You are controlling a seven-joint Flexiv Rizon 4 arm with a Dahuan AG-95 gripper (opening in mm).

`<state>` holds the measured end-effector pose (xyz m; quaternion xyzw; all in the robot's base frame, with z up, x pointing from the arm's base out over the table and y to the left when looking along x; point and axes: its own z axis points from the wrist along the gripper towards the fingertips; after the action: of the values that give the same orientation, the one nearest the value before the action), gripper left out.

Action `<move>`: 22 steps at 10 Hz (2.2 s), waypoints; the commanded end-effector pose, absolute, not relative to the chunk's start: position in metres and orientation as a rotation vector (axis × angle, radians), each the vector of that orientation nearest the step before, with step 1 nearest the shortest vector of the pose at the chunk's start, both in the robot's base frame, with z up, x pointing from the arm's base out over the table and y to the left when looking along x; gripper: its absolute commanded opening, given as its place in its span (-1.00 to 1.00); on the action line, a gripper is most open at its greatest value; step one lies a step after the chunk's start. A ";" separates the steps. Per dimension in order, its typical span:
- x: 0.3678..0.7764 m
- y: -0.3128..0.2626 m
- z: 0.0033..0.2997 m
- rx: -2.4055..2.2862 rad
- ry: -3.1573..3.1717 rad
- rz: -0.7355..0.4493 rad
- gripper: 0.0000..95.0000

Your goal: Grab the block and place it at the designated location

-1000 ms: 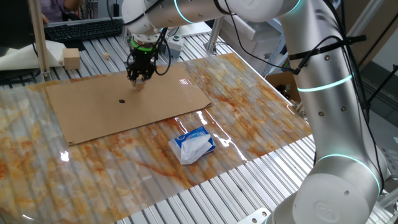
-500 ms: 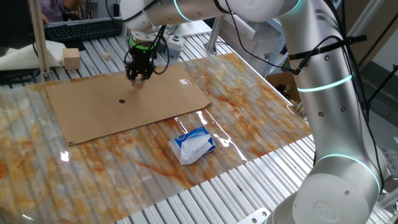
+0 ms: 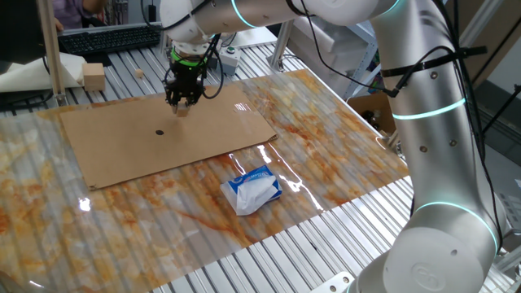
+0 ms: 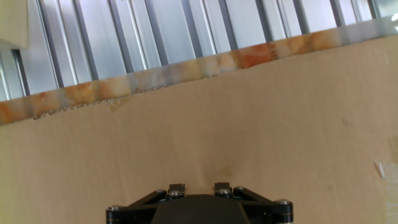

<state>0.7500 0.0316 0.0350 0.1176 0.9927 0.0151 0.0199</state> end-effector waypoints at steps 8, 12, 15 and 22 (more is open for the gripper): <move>0.751 0.031 0.034 0.157 3.101 0.024 -1.00; 0.751 0.031 0.034 -0.061 3.091 0.043 -1.00; 0.751 0.031 0.034 -0.103 3.088 0.052 -1.00; 0.751 0.031 0.034 -0.098 3.084 0.045 -0.60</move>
<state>0.7514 0.0314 0.0342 -0.0323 0.9990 0.0139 0.0278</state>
